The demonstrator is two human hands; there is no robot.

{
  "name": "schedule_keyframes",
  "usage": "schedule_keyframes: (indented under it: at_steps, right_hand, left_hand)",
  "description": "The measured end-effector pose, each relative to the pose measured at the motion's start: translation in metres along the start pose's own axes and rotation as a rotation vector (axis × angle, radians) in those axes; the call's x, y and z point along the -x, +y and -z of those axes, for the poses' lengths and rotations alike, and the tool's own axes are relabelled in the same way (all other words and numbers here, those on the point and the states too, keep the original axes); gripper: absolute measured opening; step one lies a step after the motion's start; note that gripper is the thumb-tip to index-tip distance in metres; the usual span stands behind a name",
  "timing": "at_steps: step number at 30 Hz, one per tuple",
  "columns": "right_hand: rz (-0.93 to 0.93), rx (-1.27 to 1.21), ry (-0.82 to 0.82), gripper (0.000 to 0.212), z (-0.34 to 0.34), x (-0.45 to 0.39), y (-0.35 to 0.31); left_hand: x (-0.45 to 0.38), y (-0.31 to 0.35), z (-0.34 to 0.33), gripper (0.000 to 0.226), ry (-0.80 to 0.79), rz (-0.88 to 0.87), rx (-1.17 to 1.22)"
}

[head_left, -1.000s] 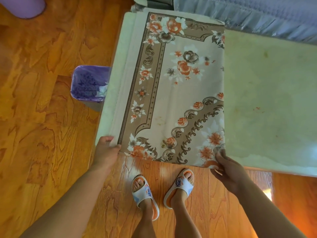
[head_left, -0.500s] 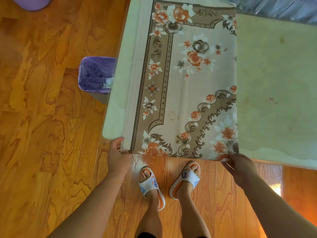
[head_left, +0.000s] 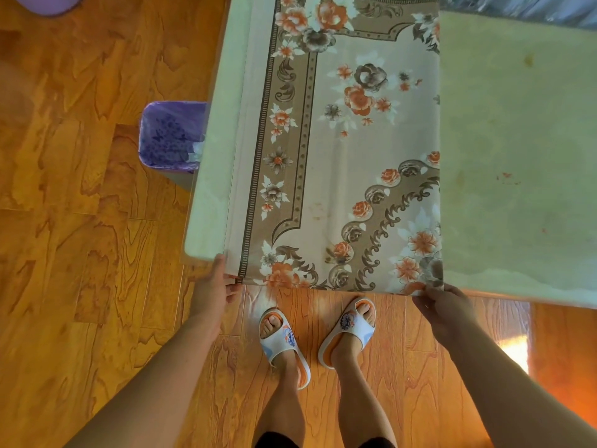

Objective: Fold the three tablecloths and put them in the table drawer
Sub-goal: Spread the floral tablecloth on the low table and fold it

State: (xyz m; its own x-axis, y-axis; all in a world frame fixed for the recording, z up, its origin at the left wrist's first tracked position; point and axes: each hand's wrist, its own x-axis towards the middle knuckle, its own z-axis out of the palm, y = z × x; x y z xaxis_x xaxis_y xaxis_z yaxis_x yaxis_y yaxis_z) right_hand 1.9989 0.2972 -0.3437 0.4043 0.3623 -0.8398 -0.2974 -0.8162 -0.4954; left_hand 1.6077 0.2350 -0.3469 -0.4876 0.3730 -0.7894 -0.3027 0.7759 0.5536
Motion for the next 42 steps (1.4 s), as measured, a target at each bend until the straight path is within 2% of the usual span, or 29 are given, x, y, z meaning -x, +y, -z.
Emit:
schedule_keyframes:
  at_steps: [2,7,13,19,22,25,29,32,34,36,38,42]
  right_hand:
    - [0.005,0.007,-0.009,0.01,0.0,-0.001,0.001]
    - [0.034,-0.025,-0.008,0.02,-0.002,0.005,0.0]
    - [0.052,-0.002,0.015,0.018,0.0,0.007,0.003]
    - [0.023,-0.011,-0.026,0.019,0.003,0.005,0.003]
    - [-0.047,-0.028,-0.107,0.021,0.008,-0.001,-0.003]
    - [-0.117,-0.026,-0.175,0.024,0.011,0.002,-0.013]
    - [-0.207,-0.054,-0.191,0.023,0.016,0.03,-0.031]
    - [-0.248,-0.047,-0.143,0.028,0.019,0.074,-0.052]
    - [-0.164,0.036,-0.087,0.028,0.021,0.115,-0.08]
    - [0.026,0.166,-0.02,0.031,0.025,0.163,-0.118]
    - [0.223,0.162,-0.016,0.038,0.033,0.211,-0.163]
    - [0.508,-0.077,-0.104,0.012,0.041,0.298,-0.267]
  left_hand:
    - [-0.001,0.004,-0.002,0.038,0.049,0.001,0.001]
    - [-0.007,0.005,-0.003,0.016,0.099,-0.128,-0.218]
    - [0.002,0.0,0.008,0.01,0.069,-0.08,-0.109]
    - [0.003,0.011,0.008,0.022,0.099,-0.075,-0.021]
    - [0.005,0.017,0.0,0.02,-0.001,0.076,0.019]
    - [0.01,0.03,-0.002,0.016,-0.002,0.155,0.032]
    - [0.051,0.059,0.006,0.022,-0.065,0.156,0.039]
    - [0.099,0.092,0.02,0.021,-0.071,0.16,0.098]
    - [0.133,0.118,0.032,0.023,-0.083,0.133,0.103]
    - [0.169,0.151,0.044,0.034,-0.1,0.02,0.016]
    - [0.203,0.195,0.054,0.034,-0.119,-0.113,0.018]
    - [0.262,0.314,0.056,0.026,-0.25,-0.301,0.397]
